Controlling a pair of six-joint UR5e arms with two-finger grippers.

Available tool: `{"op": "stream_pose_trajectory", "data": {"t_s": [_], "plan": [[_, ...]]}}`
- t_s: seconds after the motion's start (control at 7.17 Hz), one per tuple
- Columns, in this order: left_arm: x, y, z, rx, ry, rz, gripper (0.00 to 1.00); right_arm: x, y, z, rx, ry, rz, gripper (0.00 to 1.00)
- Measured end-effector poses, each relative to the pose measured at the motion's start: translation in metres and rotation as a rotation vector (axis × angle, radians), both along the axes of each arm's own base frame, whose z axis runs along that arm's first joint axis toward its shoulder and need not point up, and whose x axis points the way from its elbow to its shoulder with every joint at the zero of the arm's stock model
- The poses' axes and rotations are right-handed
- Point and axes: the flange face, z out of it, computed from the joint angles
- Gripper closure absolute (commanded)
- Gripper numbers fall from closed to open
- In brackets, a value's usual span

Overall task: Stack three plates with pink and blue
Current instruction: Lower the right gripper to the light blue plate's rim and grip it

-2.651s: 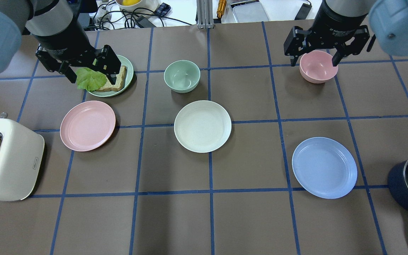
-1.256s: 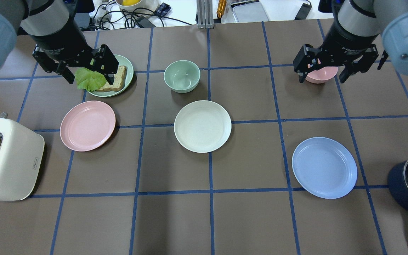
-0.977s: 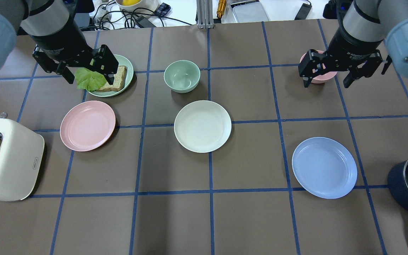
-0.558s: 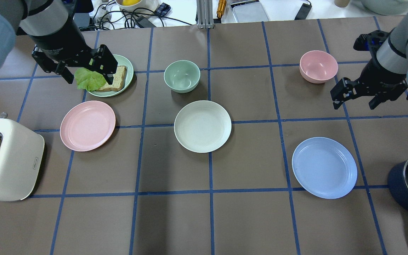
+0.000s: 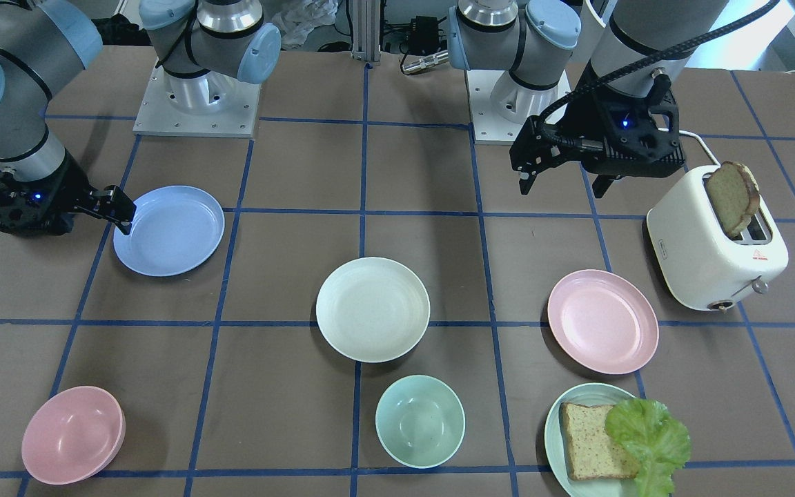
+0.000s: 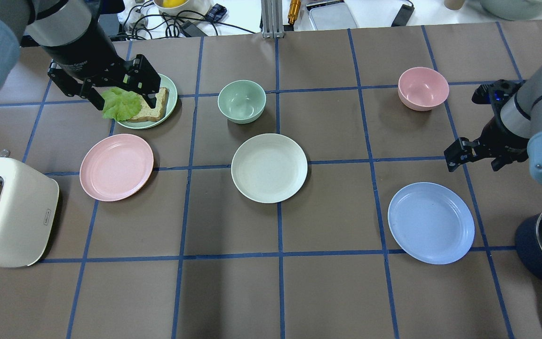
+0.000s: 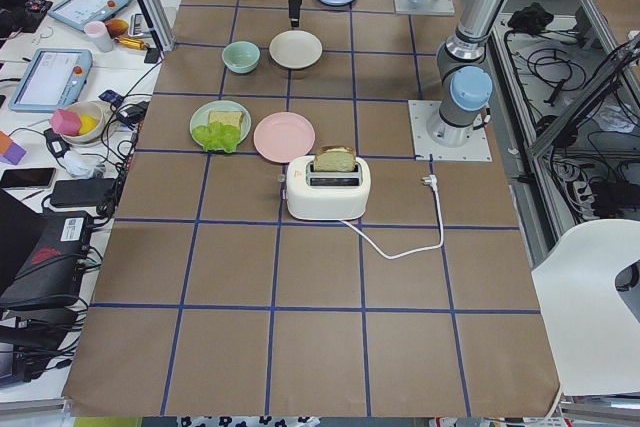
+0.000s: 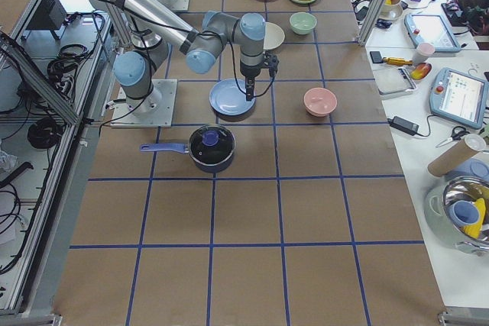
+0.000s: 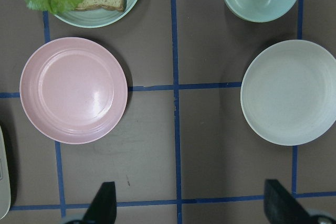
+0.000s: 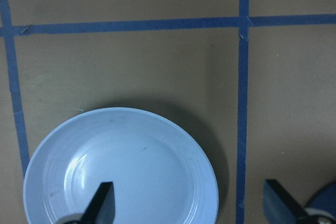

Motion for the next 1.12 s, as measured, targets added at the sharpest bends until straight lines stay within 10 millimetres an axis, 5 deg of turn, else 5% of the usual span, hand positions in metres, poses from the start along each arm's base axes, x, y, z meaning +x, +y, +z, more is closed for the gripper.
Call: {"op": "stream_pose_trajectory", "data": {"t_s": [0.56, 1.12], "plan": [[0.000, 0.001, 0.000, 0.001, -0.003, 0.002, 0.00, -0.019, 0.038, -0.052, 0.038, -0.025, -0.032, 0.00], [0.000, 0.001, 0.001, 0.001, -0.003, 0.002, 0.00, -0.024, 0.041, -0.078, 0.068, -0.038, -0.043, 0.14]]}}
